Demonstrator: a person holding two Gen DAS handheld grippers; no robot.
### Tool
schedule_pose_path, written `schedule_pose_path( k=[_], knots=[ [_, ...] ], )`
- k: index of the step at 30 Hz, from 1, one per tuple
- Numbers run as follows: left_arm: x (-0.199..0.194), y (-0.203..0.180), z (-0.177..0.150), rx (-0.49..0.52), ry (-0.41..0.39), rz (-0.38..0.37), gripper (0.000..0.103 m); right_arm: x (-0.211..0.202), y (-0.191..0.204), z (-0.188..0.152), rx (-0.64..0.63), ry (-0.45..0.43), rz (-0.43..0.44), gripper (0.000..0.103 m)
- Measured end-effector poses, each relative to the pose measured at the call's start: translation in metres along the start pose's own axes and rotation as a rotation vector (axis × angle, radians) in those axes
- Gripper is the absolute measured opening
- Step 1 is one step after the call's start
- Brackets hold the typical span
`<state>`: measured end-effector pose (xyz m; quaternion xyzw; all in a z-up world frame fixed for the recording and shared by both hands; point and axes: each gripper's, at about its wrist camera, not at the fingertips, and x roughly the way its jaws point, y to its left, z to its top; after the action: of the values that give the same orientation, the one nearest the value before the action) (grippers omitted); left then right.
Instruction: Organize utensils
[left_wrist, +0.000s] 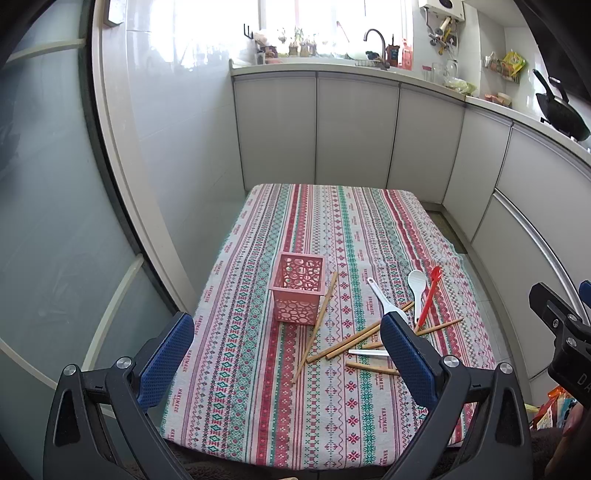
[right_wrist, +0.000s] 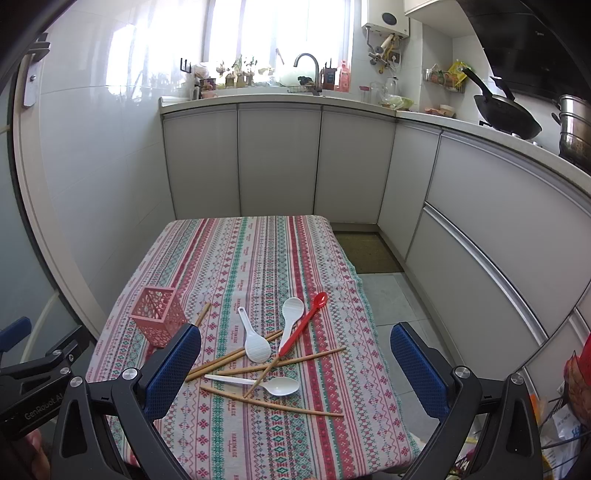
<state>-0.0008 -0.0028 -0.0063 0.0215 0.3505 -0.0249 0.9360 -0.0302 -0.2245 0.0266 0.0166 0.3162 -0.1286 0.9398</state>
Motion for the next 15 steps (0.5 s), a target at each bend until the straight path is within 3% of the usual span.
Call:
schedule_pose_path(
  k=[11,15],
  knots=[
    [0.002,0.003,0.001,-0.001,0.004,-0.004,0.102,0.005,0.001,-0.001,0.002,0.007,0.006,0.103],
    [0.011,0.005,0.002,0.003,0.006,-0.019,0.102,0.018,-0.006,0.001,0.029,0.041,0.051,0.103]
  ],
)
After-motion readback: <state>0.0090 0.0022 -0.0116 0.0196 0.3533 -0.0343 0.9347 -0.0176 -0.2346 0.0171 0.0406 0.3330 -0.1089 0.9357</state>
